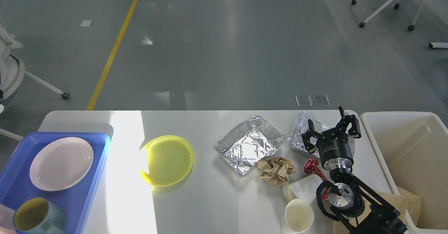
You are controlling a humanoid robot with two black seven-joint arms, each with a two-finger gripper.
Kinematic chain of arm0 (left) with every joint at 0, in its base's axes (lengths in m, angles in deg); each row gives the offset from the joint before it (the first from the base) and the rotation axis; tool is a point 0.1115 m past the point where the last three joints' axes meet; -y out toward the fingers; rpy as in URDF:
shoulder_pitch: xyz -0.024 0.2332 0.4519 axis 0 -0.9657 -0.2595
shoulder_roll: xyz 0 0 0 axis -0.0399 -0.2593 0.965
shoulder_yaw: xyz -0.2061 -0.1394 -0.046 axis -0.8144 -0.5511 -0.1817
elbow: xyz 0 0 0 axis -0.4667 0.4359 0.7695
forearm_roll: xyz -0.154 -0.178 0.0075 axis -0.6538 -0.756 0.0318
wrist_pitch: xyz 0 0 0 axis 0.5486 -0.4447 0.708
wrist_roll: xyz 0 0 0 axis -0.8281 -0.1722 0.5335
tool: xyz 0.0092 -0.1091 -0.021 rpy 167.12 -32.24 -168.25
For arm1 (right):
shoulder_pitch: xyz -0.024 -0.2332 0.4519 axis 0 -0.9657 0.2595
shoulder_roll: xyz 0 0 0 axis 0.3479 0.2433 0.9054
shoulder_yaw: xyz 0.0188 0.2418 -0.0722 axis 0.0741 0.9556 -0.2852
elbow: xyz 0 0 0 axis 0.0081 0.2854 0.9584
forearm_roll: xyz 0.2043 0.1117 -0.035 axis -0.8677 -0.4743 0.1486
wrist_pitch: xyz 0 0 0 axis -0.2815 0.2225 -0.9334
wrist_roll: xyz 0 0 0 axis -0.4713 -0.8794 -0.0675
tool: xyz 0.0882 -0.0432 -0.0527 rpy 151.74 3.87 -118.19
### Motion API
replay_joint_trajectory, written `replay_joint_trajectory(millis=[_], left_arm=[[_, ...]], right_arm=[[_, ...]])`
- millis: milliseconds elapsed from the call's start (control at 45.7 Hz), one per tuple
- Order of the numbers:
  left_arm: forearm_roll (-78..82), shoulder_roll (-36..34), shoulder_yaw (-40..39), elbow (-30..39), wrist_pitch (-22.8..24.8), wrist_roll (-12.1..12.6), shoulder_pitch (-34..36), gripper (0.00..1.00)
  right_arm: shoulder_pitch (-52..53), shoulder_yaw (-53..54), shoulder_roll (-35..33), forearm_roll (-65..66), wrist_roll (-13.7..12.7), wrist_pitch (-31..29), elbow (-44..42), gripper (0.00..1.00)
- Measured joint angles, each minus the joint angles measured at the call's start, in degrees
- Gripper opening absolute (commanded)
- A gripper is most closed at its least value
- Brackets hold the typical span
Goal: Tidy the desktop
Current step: 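Move the left gripper down to the yellow plate's rim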
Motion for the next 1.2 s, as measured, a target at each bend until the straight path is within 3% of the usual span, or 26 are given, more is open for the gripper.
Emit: replay_joint_trajectory(millis=[131, 372, 481, 612, 787, 1049, 1203], left_arm=[[-5.4, 6.3, 0.9, 4.8, 0.0, 2.7, 6.1, 0.96], [-23.8, 19.7, 0.0, 17.4, -0.3, 15.1, 15.9, 0.96], [-30.6, 22.9, -1.8, 24.1, -3.2, 18.4, 20.8, 0.96], [-36.9, 27.6, -3.8, 31.9, -5.1, 19.2, 26.6, 0.96], [-43.0, 31.2, -4.5, 36.6, -5.2, 18.9, 30.3, 0.96], [-44.2, 31.9, -4.6, 36.9, -5.1, 18.6, 29.5, 0.97], [-44.1, 31.1, -4.7, 35.0, -5.0, 18.4, 24.1, 0.97]], right_arm=[[0.0, 0.0, 0.0, 0.0, 0.0, 0.0, 0.0, 1.0], [0.0, 0.0, 0.0, 0.0, 0.0, 0.0, 0.0, 1.0], [0.0, 0.0, 0.0, 0.0, 0.0, 0.0, 0.0, 1.0], [0.0, 0.0, 0.0, 0.0, 0.0, 0.0, 0.0, 1.0], [0.0, 0.0, 0.0, 0.0, 0.0, 0.0, 0.0, 1.0], [0.0, 0.0, 0.0, 0.0, 0.0, 0.0, 0.0, 1.0], [0.0, 0.0, 0.0, 0.0, 0.0, 0.0, 0.0, 1.0]])
